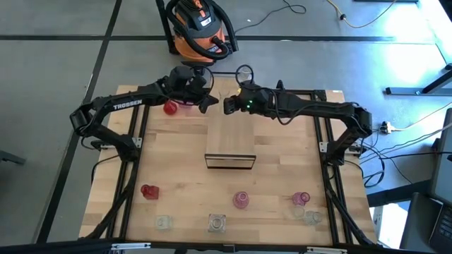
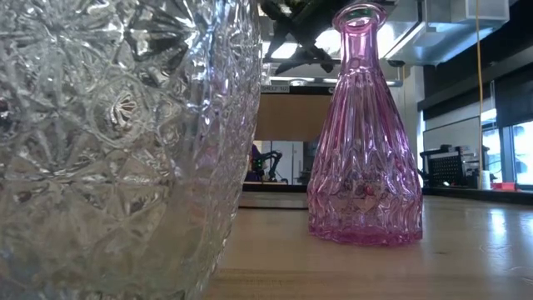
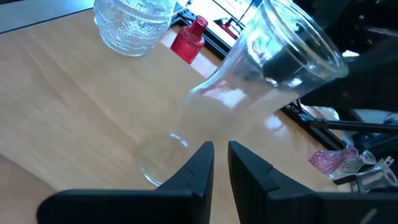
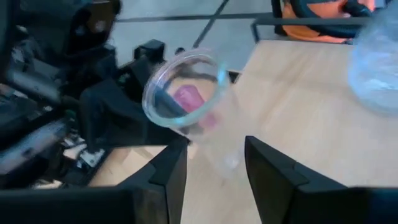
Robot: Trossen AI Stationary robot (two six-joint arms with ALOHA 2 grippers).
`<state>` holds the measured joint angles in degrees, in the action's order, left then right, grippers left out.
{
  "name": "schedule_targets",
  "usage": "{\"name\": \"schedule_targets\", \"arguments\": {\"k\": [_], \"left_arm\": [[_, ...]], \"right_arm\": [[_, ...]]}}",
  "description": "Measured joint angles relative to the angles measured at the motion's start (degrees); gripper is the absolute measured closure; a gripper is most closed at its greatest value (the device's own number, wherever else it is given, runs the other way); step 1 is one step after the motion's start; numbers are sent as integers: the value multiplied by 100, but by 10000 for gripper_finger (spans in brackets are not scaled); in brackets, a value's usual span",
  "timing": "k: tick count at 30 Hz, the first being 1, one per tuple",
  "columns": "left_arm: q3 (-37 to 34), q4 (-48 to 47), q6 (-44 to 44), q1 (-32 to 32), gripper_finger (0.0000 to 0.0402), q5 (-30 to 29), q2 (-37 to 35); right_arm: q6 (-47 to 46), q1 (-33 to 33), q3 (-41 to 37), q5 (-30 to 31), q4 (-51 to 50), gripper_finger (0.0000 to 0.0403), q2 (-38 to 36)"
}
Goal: Sort vases onto shelf
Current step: Put the transparent vase on the shelf aligned with the other transparent vase
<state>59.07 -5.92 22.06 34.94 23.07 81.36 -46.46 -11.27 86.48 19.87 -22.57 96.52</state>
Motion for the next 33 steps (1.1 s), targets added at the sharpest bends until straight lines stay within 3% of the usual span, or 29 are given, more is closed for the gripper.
{"name": "schedule_targets", "arguments": {"k": [12,21,27,30,33], "left_arm": [[2,317,22,42,360,-494,381],[2,571,-146,83,360,-793,435],[2,551,-53,94,360,-704,435],[2,534,27,94,360,-680,435],[2,536,31,94,360,-609,435]], "right_arm": [[-449,0,-1,-39,170,259,384],[-248,-40,-2,406,151,259,384],[-236,-34,-2,-62,-81,259,382],[-268,-33,-2,-621,-428,259,382],[-386,26,-2,-583,-748,259,382]]}}
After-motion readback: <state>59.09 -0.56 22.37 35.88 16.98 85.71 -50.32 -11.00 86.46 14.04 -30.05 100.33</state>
